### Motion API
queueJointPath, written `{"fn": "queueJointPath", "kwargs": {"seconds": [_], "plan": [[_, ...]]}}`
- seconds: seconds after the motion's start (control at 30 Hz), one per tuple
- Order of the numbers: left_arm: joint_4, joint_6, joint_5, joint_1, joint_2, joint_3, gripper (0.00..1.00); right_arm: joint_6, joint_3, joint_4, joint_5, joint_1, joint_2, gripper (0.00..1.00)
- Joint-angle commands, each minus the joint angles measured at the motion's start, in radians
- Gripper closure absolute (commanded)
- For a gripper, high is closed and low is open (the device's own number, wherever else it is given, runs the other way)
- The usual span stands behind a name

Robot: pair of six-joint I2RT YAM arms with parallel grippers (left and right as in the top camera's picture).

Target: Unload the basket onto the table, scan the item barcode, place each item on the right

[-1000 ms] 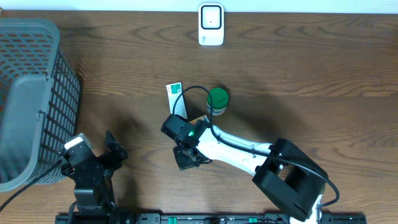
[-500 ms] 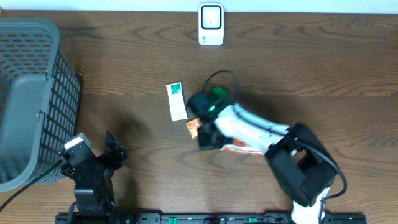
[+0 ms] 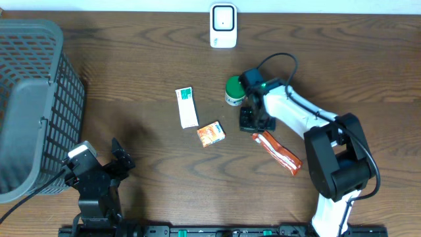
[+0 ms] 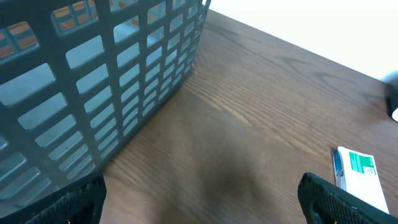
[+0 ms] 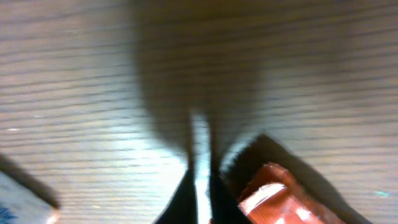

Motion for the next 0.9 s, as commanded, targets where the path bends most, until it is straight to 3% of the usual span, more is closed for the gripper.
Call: {"fn": "queueJointPath", "kwargs": {"seconds": [0.0, 0.2, 0.27, 0.57, 0.87], "plan": [[0.001, -0.005, -0.003, 0.004, -0.002, -0.003, 0.01, -0.114, 0.098, -0.069, 0.018, -0.026, -0.008, 0.85], [0.001, -0.005, -0.003, 0.004, -0.002, -0.003, 0.01, -0.219, 0.205, -0.238, 0.018, -0.034, -0.1, 0.24], [0.001, -0.005, -0.003, 0.004, -0.002, -0.003, 0.01, -0.265, 0.206, -0.275, 0.018, -0.037, -0.14, 0.09], [0.001, -0.005, -0.003, 0.004, -0.002, -0.003, 0.01, -0.551, 0.138, -0.411, -0.043, -0.128, -0.167, 0.01], [0.001, -0.005, -0.003, 0.004, -0.002, -0.003, 0.01, -0.664, -0.086, -0.179, -0.061, -0.172, -0.166, 0.01]]}}
